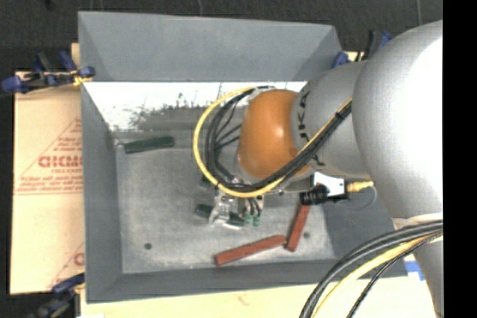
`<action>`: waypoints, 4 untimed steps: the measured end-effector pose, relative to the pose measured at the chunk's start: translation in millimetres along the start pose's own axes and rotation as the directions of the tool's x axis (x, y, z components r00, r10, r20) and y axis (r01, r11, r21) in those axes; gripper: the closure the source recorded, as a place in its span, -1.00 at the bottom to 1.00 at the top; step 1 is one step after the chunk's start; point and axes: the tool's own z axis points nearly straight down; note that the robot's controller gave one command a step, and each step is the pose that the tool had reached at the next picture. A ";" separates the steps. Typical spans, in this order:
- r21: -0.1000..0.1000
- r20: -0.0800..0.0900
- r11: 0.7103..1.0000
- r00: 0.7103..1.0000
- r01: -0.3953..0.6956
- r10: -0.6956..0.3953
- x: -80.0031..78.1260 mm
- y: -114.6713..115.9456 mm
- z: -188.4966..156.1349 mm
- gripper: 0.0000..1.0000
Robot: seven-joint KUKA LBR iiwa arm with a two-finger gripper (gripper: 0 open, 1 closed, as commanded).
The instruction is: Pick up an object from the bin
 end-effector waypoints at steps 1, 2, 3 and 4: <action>0.000 0.000 1.000 1.000 0.000 0.000 0.0 0.0 0.0 1.00; 0.000 0.000 1.000 1.000 0.000 0.000 0.6 -0.4 -3.0 1.00; 0.000 0.002 1.000 1.000 0.000 0.000 0.2 -0.5 -10.6 1.00; 0.000 0.003 1.000 1.000 0.000 0.000 -0.3 -0.5 -17.4 1.00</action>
Offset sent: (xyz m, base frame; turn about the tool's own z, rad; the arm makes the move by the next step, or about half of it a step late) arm -0.0001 0.0001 0.0284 0.0000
